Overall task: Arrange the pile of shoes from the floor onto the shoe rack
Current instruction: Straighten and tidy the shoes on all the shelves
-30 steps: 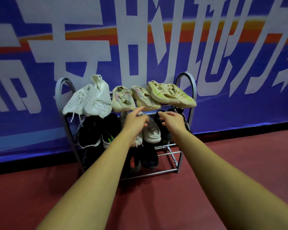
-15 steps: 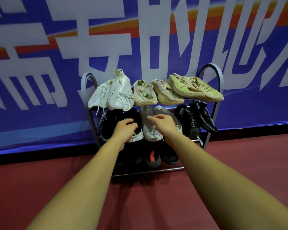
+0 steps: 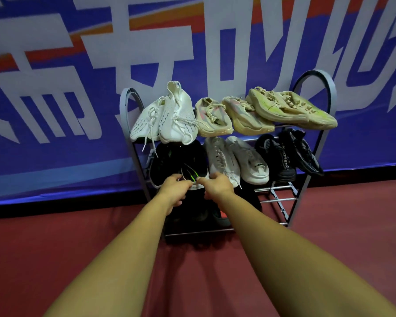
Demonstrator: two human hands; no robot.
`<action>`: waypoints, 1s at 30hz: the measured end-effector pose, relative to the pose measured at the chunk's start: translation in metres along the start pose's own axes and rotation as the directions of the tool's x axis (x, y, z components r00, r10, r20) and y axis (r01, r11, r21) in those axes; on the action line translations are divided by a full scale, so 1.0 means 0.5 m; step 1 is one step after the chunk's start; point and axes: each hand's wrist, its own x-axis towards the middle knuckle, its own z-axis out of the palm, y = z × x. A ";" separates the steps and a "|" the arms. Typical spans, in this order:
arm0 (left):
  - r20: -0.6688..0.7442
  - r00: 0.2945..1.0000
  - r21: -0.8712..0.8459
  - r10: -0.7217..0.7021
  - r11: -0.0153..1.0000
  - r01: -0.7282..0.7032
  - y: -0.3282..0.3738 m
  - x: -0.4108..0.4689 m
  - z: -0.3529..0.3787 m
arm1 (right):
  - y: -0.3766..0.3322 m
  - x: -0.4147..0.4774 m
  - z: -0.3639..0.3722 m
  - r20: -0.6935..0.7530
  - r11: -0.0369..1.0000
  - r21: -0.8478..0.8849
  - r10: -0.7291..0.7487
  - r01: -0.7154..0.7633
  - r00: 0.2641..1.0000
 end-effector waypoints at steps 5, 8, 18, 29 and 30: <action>0.017 1.000 -0.002 0.005 1.000 -0.005 -0.003 0.011 -0.001 | -0.005 0.003 0.033 -0.079 0.995 0.095 0.039 -0.031 0.996; 0.024 1.000 -0.025 -0.007 1.000 0.008 -0.001 0.010 -0.006 | -0.013 0.013 0.038 -0.075 0.986 0.152 0.079 -0.067 0.994; -0.011 1.000 -0.238 0.017 0.971 -0.019 0.029 -0.024 -0.014 | -0.045 -0.039 -0.033 0.167 0.815 0.534 0.160 -0.226 0.973; -0.046 0.999 -0.400 0.011 0.916 -0.029 0.049 -0.070 0.007 | -0.041 -0.097 -0.076 0.246 0.872 0.450 0.086 -0.192 0.965; -0.041 0.999 -0.417 -0.004 0.909 -0.014 0.050 -0.072 0.005 | -0.041 -0.102 -0.083 0.260 0.885 0.428 0.074 -0.184 0.963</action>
